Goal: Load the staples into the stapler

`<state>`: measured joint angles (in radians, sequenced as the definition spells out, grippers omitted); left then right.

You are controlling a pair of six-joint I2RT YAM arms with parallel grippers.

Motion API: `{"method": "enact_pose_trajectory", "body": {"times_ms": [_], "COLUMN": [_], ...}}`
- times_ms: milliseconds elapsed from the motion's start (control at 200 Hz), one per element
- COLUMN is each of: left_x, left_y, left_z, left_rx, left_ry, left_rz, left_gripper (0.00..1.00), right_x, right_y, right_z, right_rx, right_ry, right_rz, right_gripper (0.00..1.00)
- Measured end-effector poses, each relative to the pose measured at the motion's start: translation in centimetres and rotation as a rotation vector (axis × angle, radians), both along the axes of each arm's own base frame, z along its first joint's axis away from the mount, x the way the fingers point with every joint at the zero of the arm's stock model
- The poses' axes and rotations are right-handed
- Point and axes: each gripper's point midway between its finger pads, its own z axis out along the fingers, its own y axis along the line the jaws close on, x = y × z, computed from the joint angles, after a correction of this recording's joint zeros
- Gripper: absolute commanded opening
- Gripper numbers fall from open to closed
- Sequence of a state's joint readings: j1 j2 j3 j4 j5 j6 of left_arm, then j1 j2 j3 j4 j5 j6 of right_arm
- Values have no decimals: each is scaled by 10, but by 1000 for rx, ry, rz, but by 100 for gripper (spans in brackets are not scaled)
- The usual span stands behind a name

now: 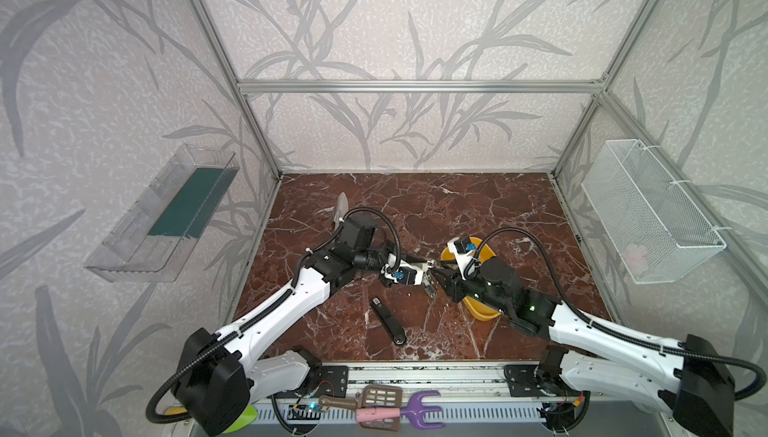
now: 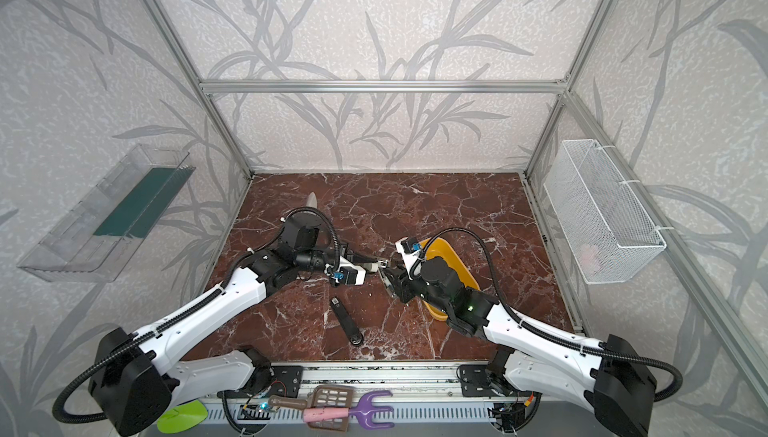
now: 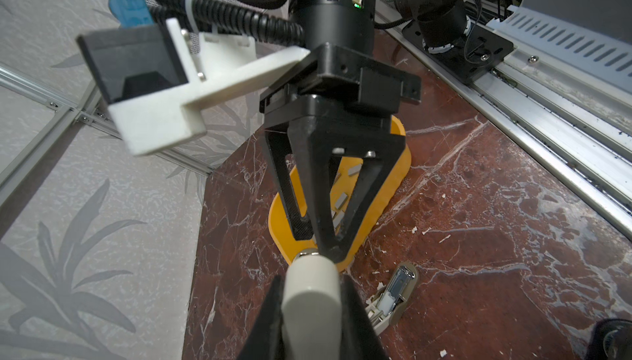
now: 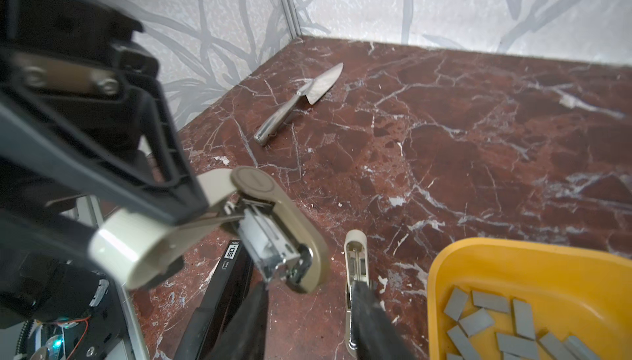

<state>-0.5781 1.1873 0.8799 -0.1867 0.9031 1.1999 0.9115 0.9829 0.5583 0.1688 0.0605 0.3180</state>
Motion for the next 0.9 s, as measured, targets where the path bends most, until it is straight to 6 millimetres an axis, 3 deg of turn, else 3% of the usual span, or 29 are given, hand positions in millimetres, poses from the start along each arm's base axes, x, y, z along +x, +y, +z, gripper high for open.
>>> {"method": "enact_pose_trajectory", "body": {"times_ms": [165, 360, 435, 575, 750, 905], "left_x": [-8, -9, -9, -9, -7, -9], "left_y": [-2, -1, -1, -1, 1, 1], "left_z": [4, 5, 5, 3, -11, -18], "left_rx": [-28, -32, -32, -25, 19, 34], "left_ry": [35, 51, 50, 57, 81, 107], "left_rz": [-38, -40, -41, -39, -26, -34], "left_gripper": [0, 0, 0, 0, 0, 0], "right_x": [-10, -15, -14, -12, -17, -27], "right_y": [-2, 3, 3, -1, -11, -4], "right_z": [16, 20, 20, 22, 36, 45], "right_rx": [42, 56, 56, 51, 86, 112], "right_ry": [-67, -85, -84, -95, -135, -159], "right_rz": [41, 85, 84, 59, 49, 122], "right_gripper": [24, 15, 16, 34, 25, 19]}}
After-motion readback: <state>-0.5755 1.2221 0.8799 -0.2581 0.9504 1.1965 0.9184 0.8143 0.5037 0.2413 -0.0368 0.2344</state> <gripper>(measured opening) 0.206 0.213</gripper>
